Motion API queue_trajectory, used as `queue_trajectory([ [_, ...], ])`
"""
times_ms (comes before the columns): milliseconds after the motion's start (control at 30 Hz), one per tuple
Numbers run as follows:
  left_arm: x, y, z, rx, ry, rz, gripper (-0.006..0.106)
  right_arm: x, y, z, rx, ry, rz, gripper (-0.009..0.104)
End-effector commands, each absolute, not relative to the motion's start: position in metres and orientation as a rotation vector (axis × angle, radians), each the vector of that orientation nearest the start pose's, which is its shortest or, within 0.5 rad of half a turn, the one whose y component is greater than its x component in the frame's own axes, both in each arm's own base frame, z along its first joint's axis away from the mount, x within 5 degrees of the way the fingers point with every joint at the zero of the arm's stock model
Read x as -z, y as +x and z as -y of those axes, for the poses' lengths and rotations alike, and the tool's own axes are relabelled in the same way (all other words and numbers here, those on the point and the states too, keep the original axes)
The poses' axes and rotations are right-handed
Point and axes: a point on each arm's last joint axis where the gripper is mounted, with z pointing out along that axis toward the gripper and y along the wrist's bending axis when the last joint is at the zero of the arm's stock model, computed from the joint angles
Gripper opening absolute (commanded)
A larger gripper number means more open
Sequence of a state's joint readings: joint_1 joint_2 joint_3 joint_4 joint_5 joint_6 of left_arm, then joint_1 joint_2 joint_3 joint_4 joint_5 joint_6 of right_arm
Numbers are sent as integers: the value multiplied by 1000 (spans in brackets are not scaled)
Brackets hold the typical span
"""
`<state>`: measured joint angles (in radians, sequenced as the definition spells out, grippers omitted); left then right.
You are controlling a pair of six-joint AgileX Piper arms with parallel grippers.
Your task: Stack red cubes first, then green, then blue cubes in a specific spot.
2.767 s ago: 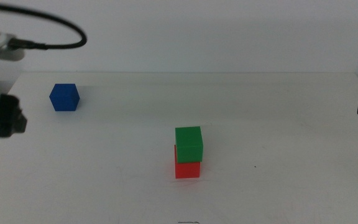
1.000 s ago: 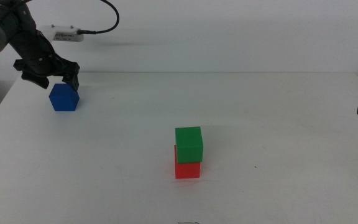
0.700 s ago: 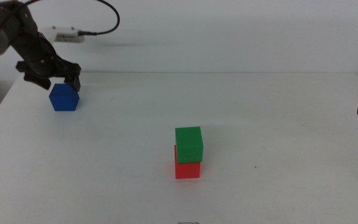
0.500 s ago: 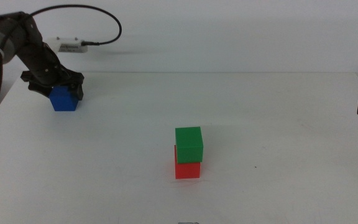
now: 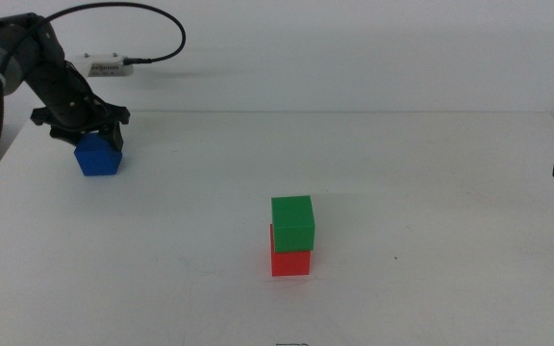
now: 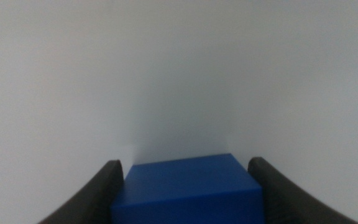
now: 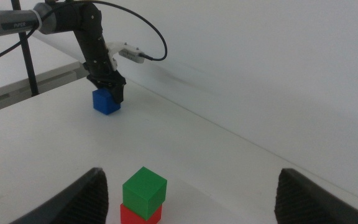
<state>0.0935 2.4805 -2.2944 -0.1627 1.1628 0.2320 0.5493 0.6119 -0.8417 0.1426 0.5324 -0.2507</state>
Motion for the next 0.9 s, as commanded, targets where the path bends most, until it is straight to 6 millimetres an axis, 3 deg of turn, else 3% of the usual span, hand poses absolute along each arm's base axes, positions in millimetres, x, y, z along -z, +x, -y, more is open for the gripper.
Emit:
queue_trajectory([
  [0,-231,512,-33,161,132,-2775,-2,-411,92,-62,-361,-606,-1584,82],
  [100,-251,503,-34,136,126,-2789,-2,-411,92,-62,-361,-606,-1585,82],
  [200,-284,491,-26,91,97,-2750,-2,-411,92,-62,-361,-606,-1585,82],
  [467,-359,415,30,91,0,-2632,-2,-411,92,-62,-361,-606,-1585,82],
  [667,-369,343,98,138,-108,-2669,-2,-411,92,-62,-361,-606,-1585,82],
  [867,-365,307,171,174,-93,-2672,-2,-411,92,-62,-361,-606,-1585,82],
])
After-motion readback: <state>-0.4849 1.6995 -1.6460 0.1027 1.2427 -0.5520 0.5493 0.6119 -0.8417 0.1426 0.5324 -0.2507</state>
